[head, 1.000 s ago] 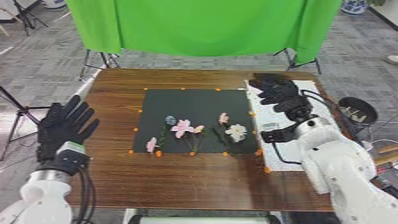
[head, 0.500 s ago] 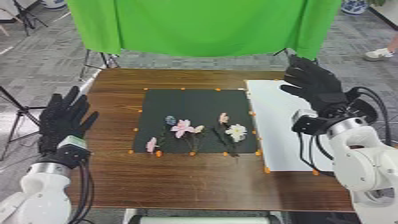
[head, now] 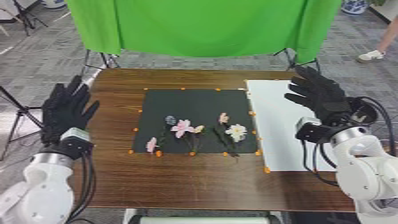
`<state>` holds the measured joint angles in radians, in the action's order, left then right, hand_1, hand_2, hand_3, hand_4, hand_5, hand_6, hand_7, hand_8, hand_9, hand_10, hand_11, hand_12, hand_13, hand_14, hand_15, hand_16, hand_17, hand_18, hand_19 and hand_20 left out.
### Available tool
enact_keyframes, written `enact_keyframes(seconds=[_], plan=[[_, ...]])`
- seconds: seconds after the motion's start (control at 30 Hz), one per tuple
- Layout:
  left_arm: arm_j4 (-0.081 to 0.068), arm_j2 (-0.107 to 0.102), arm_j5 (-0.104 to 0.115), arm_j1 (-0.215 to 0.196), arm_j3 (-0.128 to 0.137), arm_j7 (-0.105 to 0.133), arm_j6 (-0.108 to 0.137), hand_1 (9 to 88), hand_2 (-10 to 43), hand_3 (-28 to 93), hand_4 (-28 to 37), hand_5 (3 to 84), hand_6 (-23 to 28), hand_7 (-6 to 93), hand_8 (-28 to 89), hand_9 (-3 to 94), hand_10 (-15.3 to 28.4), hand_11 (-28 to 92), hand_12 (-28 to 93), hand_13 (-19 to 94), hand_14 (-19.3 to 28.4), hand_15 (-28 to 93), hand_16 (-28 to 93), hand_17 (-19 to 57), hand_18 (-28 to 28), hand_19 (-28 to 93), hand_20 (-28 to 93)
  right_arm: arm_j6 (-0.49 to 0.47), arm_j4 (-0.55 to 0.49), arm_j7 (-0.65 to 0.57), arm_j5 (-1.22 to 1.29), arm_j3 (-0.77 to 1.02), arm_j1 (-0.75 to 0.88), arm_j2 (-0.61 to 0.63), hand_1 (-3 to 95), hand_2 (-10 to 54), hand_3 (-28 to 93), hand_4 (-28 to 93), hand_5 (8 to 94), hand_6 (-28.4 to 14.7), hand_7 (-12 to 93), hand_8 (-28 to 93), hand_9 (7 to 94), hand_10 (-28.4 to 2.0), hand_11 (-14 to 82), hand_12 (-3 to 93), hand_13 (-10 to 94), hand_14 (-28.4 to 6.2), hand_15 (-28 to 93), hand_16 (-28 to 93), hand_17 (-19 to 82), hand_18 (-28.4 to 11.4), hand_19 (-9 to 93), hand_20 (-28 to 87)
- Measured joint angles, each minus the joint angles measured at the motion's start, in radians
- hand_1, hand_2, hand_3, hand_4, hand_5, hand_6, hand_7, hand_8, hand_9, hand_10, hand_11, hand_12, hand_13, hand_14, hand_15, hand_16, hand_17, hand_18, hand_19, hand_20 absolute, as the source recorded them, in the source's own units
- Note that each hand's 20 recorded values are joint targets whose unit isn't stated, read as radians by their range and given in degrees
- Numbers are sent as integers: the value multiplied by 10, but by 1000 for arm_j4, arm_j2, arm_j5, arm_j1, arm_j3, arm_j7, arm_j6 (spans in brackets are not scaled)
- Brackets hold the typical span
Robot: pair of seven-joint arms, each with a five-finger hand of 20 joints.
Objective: Arrange flowers
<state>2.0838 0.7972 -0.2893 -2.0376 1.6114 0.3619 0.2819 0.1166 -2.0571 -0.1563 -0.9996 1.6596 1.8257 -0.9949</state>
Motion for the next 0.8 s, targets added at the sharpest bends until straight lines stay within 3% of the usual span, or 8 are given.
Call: enact_keyframes(seconds=[0.23, 0.8], plan=[[-3, 0, -10, 22, -5, -13, -9, 225, 137, 664, -283, 296, 58, 25, -73, 187, 109, 52, 58, 62, 54, 110, -120, -76, 80, 256, 46, 3, 0, -7, 3, -2, 0, 2, 66, 97, 773, -271, 358, -66, 64, -95, 348, -131, 27, 102, 273, -123, 62, 136, 170, -151, 213, 182], [-9, 0, -12, 44, -19, -15, -22, 226, 136, 664, -283, 308, 63, 29, -72, 201, 118, 57, 60, 76, 65, 114, -114, -78, 87, 264, 45, 18, -3, -5, 9, -4, 6, 17, 70, 98, 773, -269, 374, -63, 72, -97, 354, -132, 29, 103, 277, -124, 68, 130, 171, -153, 217, 181]])
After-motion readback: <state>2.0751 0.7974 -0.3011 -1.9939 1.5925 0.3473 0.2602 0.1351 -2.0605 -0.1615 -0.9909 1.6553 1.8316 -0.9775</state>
